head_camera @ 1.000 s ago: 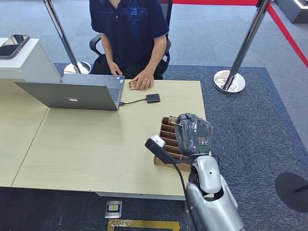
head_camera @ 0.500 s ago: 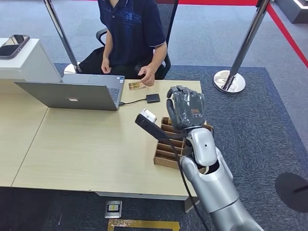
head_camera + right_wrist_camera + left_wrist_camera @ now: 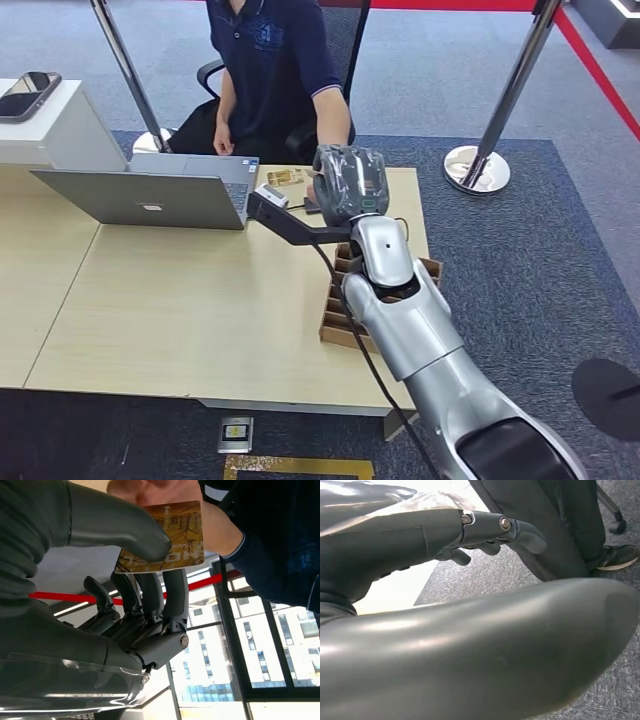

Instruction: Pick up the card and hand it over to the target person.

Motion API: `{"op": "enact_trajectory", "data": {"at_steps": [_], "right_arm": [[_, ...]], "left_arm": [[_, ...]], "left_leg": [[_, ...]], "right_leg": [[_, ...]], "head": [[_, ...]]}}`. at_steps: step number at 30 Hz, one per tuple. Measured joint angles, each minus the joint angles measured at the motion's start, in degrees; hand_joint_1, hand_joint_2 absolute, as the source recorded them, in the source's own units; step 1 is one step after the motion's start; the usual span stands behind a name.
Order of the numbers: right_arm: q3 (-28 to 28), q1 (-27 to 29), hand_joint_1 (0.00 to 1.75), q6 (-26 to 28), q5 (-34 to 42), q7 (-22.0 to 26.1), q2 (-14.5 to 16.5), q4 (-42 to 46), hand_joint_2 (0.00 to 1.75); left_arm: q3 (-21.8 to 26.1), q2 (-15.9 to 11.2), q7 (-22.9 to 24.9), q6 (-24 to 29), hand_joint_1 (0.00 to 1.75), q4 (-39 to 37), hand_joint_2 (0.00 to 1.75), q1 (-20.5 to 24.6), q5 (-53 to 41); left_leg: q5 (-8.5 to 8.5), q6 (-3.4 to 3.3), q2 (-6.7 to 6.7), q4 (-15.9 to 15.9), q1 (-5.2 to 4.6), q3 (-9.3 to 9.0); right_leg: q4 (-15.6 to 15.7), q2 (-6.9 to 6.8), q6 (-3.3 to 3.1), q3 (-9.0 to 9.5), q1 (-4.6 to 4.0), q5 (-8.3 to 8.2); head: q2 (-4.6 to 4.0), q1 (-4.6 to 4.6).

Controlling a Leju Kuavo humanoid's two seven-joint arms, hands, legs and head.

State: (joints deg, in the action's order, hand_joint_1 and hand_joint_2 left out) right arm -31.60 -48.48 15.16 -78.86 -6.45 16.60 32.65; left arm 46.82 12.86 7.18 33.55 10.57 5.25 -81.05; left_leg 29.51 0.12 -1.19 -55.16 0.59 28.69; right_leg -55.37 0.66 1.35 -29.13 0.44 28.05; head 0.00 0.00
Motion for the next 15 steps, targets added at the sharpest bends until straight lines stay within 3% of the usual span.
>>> {"op": "enact_trajectory", "data": {"at_steps": [5, 9, 10, 13, 14, 15], "right_arm": [[0.27, 0.34, 1.41, 0.16, -0.28, -0.38, -0.24, -2.06, 1.75], [0.07, 0.40, 1.29, 0.07, -0.97, -1.03, -0.24, -3.31, 1.75], [0.06, 0.51, 1.17, 0.10, -1.07, -1.11, -0.26, -3.60, 1.75], [0.03, 0.81, 0.25, 0.49, -1.28, -1.14, -0.31, -4.09, 1.75], [0.05, 0.94, 0.03, 0.64, -1.29, -1.13, -0.31, -4.15, 1.75], [0.07, 1.05, 0.00, 0.76, -1.29, -1.12, -0.30, -4.20, 1.75]], "left_arm": [[-0.07, 0.03, 0.13, -0.11, 0.00, -0.01, 0.00, 0.01, -0.16], [-0.21, 0.01, -0.06, -0.13, 0.00, 0.03, 0.00, -0.01, -0.37], [-0.24, -0.01, -0.16, -0.13, 0.00, 0.03, 0.00, -0.01, -0.41], [-0.30, -0.03, -0.34, -0.12, 0.00, 0.03, 0.00, -0.01, -0.52], [-0.32, -0.04, -0.34, -0.12, 0.00, 0.02, 0.00, -0.01, -0.56], [-0.34, -0.06, -0.33, -0.12, 0.00, 0.01, 0.00, -0.01, -0.59]], "left_leg": [[0.00, 0.00, -0.03, 0.01, 0.00, -0.02], [0.00, 0.00, -0.02, 0.00, -0.01, 0.00], [0.00, 0.00, -0.02, 0.00, -0.01, 0.00], [0.00, 0.00, -0.04, 0.01, 0.00, -0.01], [0.00, 0.00, -0.03, 0.01, 0.00, -0.01], [-0.01, 0.00, -0.02, 0.01, 0.00, 0.00]], "right_leg": [[0.02, -0.02, 0.00, 0.02, 0.00, 0.01], [0.01, -0.01, 0.00, -0.01, 0.01, 0.01], [0.01, -0.02, 0.00, 0.00, 0.01, 0.01], [0.02, -0.04, 0.00, 0.01, 0.00, 0.01], [0.02, -0.02, 0.00, 0.01, 0.00, 0.01], [0.02, -0.03, 0.00, 0.00, 0.00, 0.00]], "head": [[0.00, 0.00], [0.00, 0.00], [0.00, 0.00], [0.00, 0.00], [0.00, 0.00], [0.00, 0.00]]}}
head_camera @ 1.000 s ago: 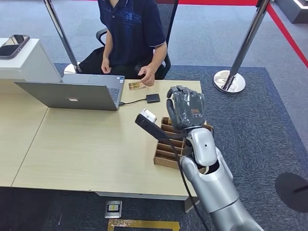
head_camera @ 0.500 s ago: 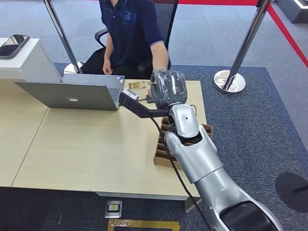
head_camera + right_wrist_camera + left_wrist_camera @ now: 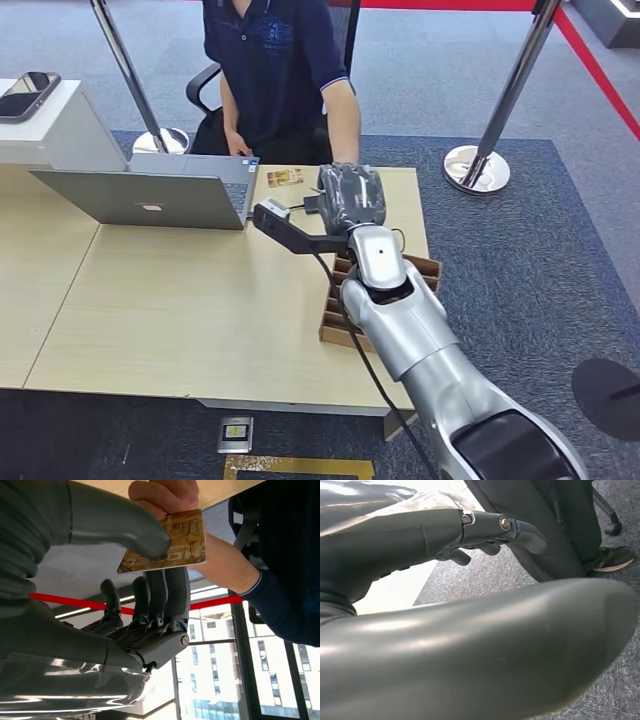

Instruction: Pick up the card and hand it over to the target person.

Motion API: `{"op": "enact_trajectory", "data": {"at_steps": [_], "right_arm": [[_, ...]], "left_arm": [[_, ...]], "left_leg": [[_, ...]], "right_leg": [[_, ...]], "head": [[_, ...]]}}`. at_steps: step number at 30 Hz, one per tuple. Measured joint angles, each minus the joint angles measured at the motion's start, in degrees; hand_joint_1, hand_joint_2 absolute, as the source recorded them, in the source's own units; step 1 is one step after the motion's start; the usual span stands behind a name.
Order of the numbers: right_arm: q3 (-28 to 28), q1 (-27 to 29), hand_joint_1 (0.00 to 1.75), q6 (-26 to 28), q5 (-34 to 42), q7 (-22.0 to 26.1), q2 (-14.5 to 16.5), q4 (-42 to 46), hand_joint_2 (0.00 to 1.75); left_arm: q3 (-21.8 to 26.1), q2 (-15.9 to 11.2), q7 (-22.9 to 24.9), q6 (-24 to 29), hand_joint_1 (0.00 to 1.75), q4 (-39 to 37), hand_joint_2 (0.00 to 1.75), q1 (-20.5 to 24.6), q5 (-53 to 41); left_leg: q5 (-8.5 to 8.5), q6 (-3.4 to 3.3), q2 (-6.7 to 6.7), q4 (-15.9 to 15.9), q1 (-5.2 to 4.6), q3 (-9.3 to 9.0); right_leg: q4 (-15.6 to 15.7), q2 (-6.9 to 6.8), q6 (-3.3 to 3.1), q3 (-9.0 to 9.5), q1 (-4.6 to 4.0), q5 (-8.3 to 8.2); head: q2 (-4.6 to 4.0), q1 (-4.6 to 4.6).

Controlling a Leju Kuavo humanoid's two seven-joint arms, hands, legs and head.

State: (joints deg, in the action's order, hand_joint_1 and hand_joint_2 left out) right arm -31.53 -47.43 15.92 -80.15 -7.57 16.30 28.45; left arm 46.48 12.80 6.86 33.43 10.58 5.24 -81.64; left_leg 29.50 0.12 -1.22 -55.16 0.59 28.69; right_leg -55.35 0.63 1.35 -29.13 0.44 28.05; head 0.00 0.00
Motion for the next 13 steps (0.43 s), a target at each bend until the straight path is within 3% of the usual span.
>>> {"op": "enact_trajectory", "data": {"at_steps": [13], "right_arm": [[0.79, 1.76, 0.00, 3.34, -0.59, -0.56, -1.14, 1.72, 1.75]], "left_arm": [[0.14, 0.17, 0.12, -0.17, 0.00, 0.03, 0.00, -0.06, 0.15]], "left_leg": [[0.00, 0.00, -0.03, -0.01, 0.00, 0.02]], "right_leg": [[0.00, -0.03, 0.00, -0.01, 0.00, 0.01]], "head": [[0.00, 0.00]]}}
